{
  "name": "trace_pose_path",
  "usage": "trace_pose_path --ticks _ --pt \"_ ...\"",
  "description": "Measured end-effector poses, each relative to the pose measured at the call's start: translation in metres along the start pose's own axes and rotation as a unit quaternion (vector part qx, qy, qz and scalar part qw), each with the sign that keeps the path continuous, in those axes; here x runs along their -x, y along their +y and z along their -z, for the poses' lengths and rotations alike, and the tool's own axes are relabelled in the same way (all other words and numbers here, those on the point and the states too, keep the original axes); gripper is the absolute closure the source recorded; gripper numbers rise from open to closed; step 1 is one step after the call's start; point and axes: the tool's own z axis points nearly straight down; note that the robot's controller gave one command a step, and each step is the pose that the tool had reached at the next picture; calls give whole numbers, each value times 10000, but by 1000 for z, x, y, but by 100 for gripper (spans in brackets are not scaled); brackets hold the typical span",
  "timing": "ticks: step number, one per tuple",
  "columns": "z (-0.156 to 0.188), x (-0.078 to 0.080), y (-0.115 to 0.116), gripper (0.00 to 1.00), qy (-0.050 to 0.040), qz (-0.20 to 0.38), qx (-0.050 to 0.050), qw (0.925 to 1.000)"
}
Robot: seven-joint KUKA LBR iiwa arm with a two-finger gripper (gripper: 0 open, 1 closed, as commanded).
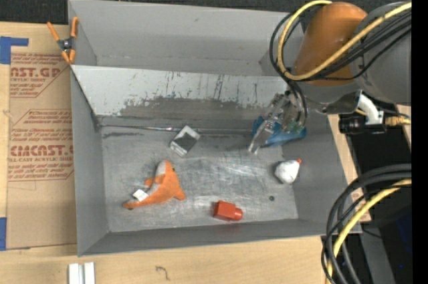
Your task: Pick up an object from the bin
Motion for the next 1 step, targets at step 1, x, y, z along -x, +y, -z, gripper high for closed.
trace_pose_path --ticks 1 --pt "40 -3 -9 100 -25 -223 21 9997"
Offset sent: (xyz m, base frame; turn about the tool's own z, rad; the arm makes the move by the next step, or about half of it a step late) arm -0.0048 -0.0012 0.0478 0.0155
